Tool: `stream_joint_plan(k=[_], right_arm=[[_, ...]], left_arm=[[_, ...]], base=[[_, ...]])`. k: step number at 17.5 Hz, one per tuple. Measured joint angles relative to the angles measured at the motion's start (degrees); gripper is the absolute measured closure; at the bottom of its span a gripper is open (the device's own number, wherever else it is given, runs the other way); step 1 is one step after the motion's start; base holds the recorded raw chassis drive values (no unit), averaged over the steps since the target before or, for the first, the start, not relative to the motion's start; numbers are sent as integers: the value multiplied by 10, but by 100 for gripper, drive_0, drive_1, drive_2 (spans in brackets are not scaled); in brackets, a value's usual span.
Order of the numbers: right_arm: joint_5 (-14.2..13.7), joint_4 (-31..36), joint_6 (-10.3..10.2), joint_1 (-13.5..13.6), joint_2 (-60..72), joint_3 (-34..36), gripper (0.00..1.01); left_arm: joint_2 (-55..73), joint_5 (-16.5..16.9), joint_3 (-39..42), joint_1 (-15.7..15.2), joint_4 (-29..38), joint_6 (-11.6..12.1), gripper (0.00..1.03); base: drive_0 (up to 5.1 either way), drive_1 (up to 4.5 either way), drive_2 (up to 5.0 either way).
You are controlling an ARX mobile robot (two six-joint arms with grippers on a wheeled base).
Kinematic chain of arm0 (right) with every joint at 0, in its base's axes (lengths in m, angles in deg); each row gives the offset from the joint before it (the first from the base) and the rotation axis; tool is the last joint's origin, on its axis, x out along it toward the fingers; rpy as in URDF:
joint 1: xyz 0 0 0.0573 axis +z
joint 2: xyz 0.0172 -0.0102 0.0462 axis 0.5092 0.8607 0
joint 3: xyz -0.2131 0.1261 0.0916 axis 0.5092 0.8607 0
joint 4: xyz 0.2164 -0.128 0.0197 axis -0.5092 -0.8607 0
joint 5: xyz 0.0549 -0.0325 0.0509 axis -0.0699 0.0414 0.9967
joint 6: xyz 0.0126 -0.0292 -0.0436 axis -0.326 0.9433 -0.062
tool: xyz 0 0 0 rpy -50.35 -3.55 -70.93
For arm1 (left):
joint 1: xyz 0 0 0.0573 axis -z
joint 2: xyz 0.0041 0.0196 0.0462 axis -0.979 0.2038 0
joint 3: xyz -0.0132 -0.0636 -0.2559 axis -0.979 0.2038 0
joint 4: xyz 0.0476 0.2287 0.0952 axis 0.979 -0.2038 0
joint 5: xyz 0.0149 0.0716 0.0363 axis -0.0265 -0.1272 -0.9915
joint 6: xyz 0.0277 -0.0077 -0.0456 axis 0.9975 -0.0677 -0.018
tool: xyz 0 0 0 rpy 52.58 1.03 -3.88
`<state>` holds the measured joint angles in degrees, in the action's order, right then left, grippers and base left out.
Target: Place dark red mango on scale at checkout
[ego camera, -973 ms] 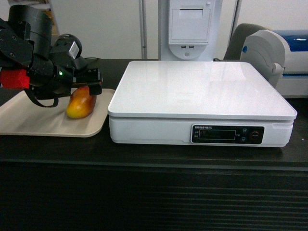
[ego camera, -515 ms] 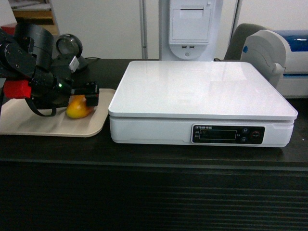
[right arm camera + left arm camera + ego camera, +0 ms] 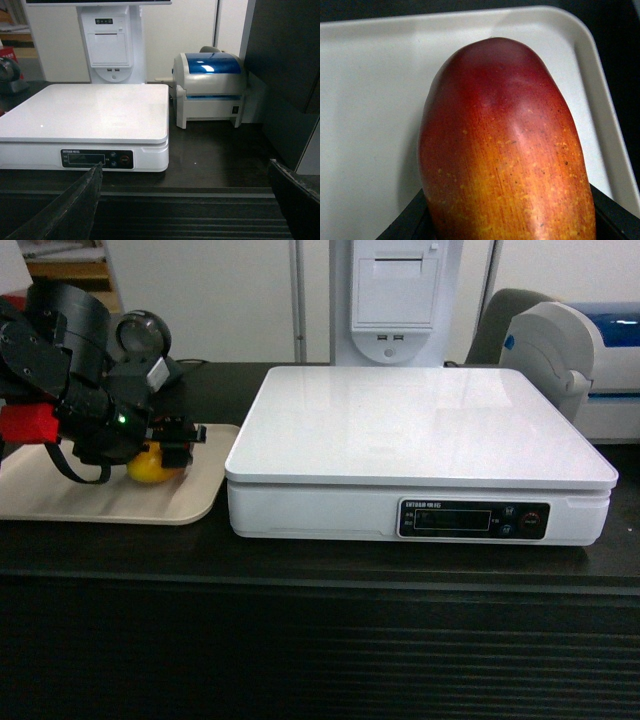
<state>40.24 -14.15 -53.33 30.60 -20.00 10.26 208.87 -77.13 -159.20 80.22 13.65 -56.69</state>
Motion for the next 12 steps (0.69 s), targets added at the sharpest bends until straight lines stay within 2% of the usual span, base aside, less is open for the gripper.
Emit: stream_joint_plan(k=[2,3,6,10,12], right_arm=[[0,0,0,0,0,0,3],[0,0,0,0,0,0,3],[0,0,0,0,0,0,3],[0,0,0,0,0,0,3],[0,0,0,0,0,0,3]], left_arm=[[-55,-5,14,14,5,-8,43],[-91,-12,14,31,15,-14,43],[-157,-17,10,104,24,-18,43],[-139,-33,-7,210,15,-31,43],[-118,-47,-30,247,4,-35,43]], base=[[0,0,0],[0,0,0],[0,0,0],[0,0,0],[0,0,0]])
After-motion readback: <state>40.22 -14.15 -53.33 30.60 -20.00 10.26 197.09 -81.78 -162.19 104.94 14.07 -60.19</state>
